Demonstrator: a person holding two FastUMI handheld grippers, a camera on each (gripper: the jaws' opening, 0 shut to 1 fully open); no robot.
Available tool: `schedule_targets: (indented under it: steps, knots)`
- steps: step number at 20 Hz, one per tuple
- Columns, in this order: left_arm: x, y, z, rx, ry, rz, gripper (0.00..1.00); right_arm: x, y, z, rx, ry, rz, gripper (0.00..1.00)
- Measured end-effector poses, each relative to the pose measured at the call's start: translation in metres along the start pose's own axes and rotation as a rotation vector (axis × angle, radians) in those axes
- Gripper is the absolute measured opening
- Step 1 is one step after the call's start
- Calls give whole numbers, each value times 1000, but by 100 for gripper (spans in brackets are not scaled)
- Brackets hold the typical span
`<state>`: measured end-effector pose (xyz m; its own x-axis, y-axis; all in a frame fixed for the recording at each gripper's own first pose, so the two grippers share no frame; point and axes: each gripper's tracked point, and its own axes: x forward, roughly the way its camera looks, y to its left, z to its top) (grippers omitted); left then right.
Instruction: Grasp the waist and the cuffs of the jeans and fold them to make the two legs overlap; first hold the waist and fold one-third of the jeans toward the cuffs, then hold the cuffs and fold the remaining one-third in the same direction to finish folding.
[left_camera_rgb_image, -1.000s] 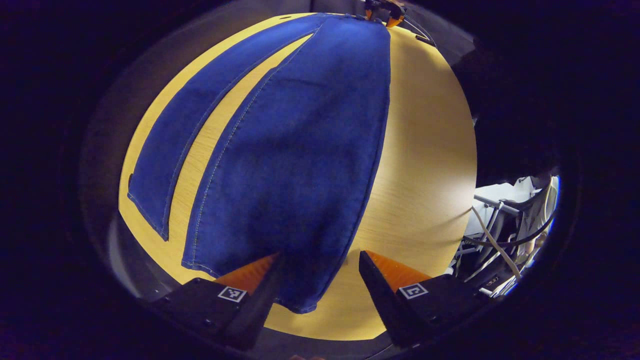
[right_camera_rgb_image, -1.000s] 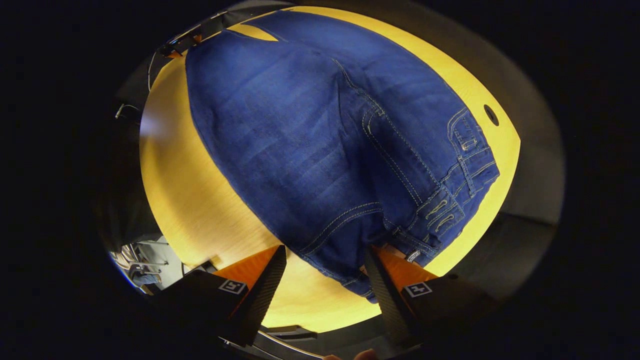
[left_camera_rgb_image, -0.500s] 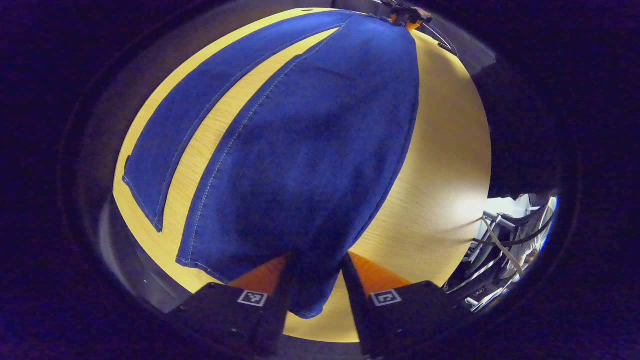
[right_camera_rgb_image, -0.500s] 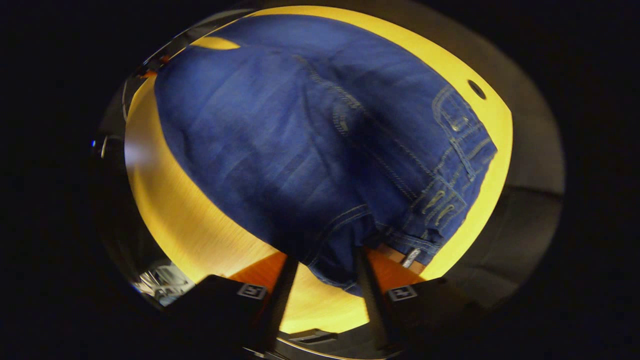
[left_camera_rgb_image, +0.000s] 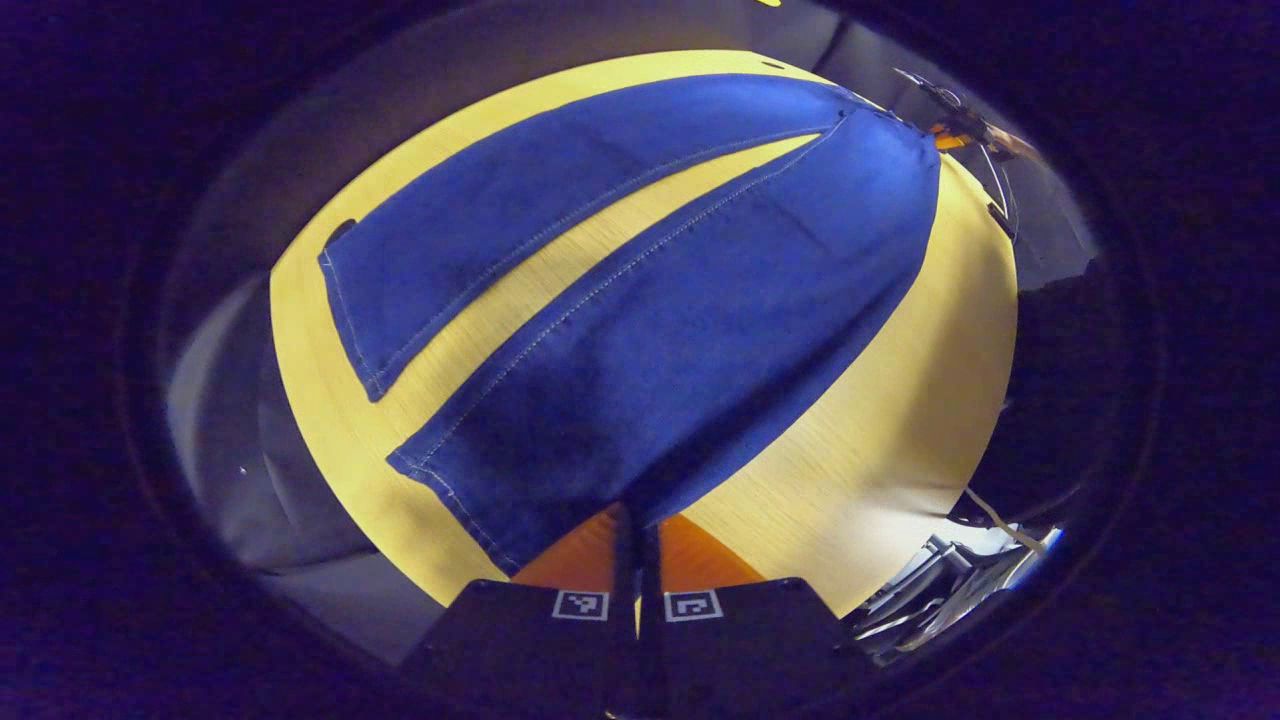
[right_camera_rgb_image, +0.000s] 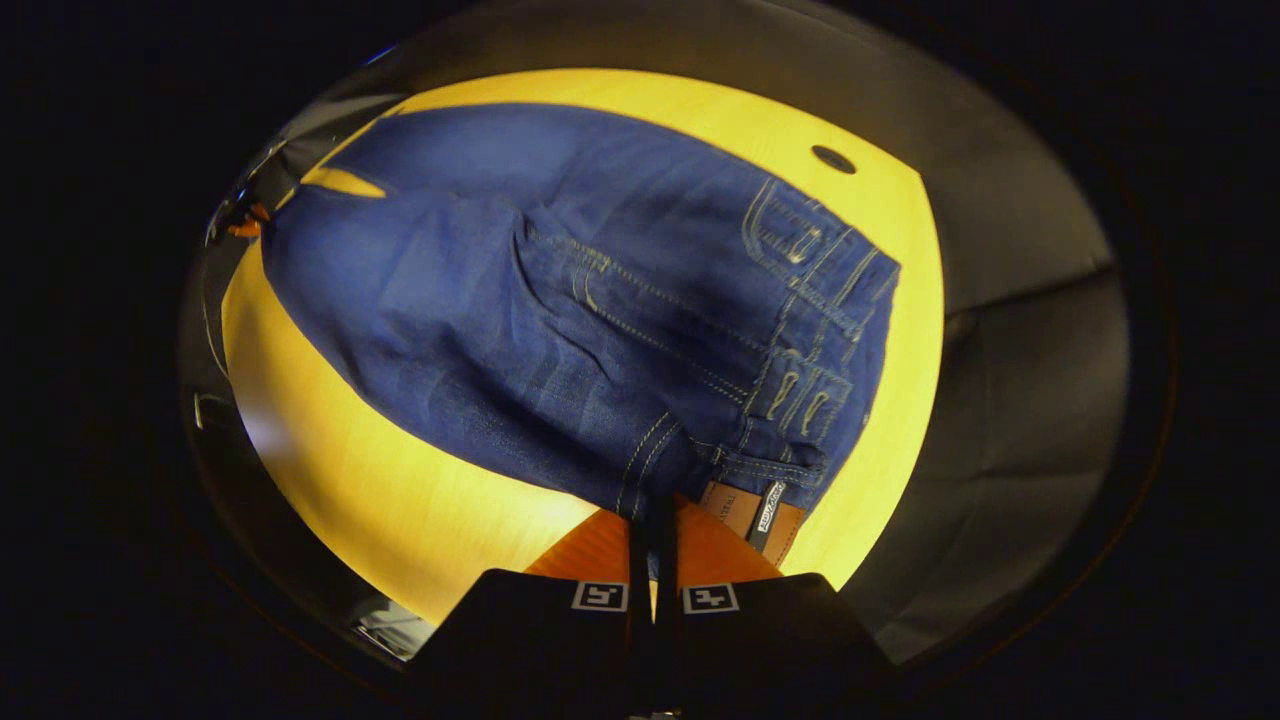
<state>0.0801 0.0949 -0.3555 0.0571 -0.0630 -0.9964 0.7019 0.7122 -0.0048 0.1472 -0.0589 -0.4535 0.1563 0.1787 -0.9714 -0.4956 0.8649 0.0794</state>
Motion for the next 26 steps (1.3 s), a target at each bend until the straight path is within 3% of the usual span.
schedule_targets:
  steps: [4, 9, 14, 17, 20, 21, 22, 23, 24, 25, 26]
  knots:
    - [-28, 24, 30, -108, -72, 22, 6, -47, -14, 62, 110, -190, -18, 5]
    - [-39, 96, 99, -145, -173, 189, 6, -46, -39, 133, 156, -310, -75, 5]
    - [4, 142, 149, -265, -189, 295, 6, 5, -70, 202, 220, -352, -178, 5]
    - [35, 174, 156, -308, -157, 364, 12, 49, -75, 216, 241, -318, -226, 5]
    - [48, 180, 153, -406, -150, 408, 67, 76, -74, 224, 248, -333, -263, 5]
    - [45, 179, 160, -463, -201, 419, 71, 85, -73, 228, 263, -339, -243, 18]
    - [41, 184, 164, -508, -252, 446, 90, 86, -69, 231, 272, -342, -237, 27]
    - [32, 195, 167, -541, -300, 492, 89, 86, -68, 235, 280, -354, -227, 37]
    - [18, 201, 168, -554, -335, 553, 96, 86, -65, 242, 302, -373, -201, 64]
    - [9, 205, 172, -550, -351, 584, 96, 82, -65, 242, 329, -375, -193, 92]
    - [4, 200, 173, -538, -356, 616, 97, 80, -64, 241, 356, -373, -175, 99]
